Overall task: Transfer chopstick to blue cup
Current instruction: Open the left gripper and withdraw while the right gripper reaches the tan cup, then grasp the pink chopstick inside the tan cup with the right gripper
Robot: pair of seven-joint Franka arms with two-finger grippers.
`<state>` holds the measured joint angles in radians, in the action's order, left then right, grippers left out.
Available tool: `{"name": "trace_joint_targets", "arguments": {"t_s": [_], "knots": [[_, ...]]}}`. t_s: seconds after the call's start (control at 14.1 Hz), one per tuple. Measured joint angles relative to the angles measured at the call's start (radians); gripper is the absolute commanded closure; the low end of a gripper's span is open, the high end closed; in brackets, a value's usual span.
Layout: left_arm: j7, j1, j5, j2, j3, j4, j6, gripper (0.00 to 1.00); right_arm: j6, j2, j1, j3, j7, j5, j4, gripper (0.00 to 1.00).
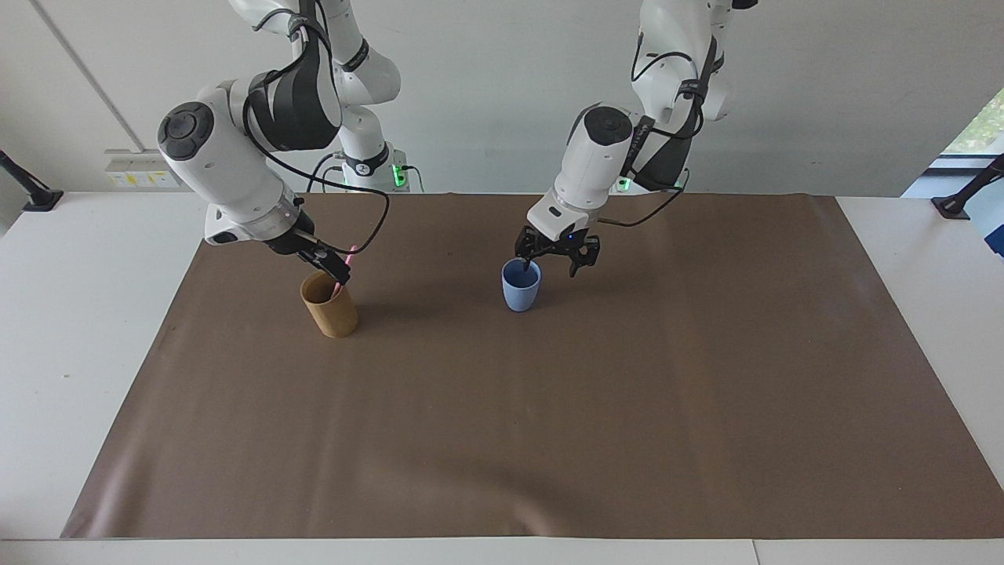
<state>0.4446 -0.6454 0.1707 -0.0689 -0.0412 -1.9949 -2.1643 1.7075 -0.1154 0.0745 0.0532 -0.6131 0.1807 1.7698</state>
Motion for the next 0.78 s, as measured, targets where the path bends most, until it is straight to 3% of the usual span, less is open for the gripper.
{"name": "trace_joint_targets", "arguments": {"t_s": [0.28,0.5,0.71,0.78], "knots": [[-0.125,0.167,-0.019,0.104,-0.007,-0.001,0.134,0.0,-0.001,0.017,-0.007,0.006,-0.001,0.066,0.066,0.0],[-0.328,0.336,-0.026,0.148,-0.012,0.004,0.201,0.0,-0.001,0.035,-0.016,0.006,-0.002,0.109,0.099,0.0],[-0.469,0.454,-0.083,0.155,-0.013,0.086,0.287,0.0,-0.001,0.053,-0.023,0.006,-0.002,0.129,0.129,0.35],[-0.497,0.481,-0.103,0.153,-0.013,0.136,0.321,0.0,-0.001,0.061,-0.024,0.006,-0.002,0.137,0.142,0.39]]}}
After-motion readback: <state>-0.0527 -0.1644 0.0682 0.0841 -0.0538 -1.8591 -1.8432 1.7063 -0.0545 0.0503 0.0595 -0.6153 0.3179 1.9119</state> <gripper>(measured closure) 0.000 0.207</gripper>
